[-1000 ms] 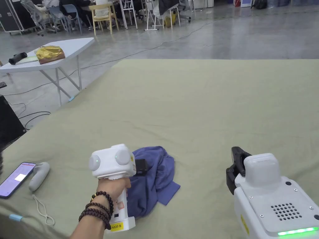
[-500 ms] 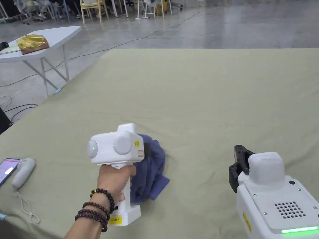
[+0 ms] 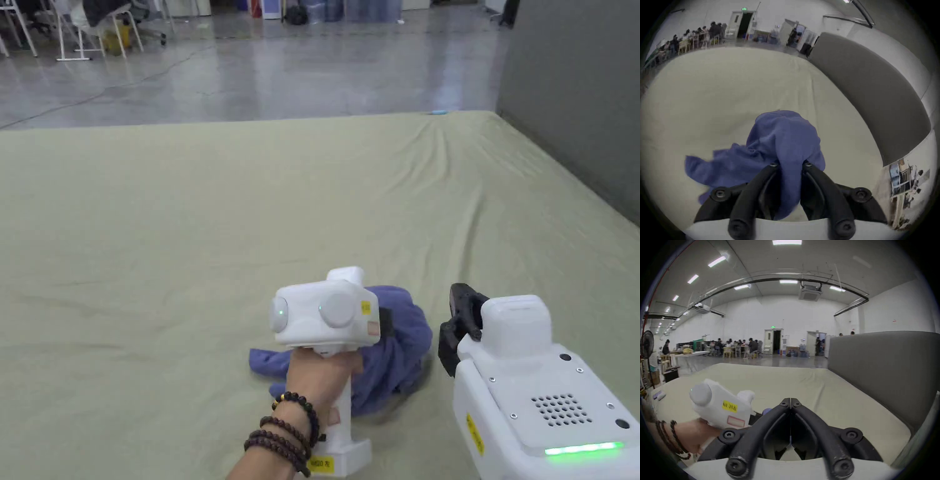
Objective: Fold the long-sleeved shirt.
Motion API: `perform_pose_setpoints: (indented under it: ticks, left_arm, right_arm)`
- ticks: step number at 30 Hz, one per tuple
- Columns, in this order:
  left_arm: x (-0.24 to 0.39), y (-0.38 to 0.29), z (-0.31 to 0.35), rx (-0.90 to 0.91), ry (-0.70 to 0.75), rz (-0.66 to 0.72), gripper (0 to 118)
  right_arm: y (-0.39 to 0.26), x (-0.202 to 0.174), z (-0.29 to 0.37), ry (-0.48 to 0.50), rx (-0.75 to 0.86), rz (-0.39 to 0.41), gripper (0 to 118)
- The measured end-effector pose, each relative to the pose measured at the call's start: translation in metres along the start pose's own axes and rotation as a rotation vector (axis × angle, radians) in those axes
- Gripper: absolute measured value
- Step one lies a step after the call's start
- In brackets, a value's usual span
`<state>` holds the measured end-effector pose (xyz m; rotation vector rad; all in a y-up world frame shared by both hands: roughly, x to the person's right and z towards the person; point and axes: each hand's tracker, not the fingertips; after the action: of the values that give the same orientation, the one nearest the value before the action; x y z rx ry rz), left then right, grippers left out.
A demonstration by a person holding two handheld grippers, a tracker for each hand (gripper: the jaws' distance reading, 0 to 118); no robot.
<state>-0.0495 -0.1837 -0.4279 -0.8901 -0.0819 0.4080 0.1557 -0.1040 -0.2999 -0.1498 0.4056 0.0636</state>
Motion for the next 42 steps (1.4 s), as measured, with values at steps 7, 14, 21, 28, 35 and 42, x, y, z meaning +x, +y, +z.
perform_pose_setpoints:
  ticks: [7,14,21,28,35,42]
  left_arm:
    - [-0.002,-0.011,0.028,0.147,0.086,-0.062,117]
    - [-0.026,-0.051,0.16,0.48,0.219,-0.036,112]
    - [-0.036,-0.16,0.227,0.737,0.475,-0.142,0]
    - [-0.054,-0.19,0.238,0.727,0.491,-0.103,0]
    - [-0.071,-0.152,0.206,0.476,0.343,-0.085,10]
    - [-0.093,-0.101,0.119,0.197,0.272,-0.04,104]
  right_arm:
    - [-0.005,0.02,0.003,-0.042,-0.018,-0.009,0]
    - [-0.003,0.007,0.005,-0.015,-0.014,-0.006,0]
    - [-0.013,-0.002,0.024,-0.011,0.032,-0.006,0]
    - [-0.012,-0.003,0.038,-0.025,0.039,-0.004,0]
    - [-0.009,-0.004,0.037,-0.026,0.042,-0.001,0]
    - [-0.015,0.001,0.024,-0.019,0.002,0.007,0]
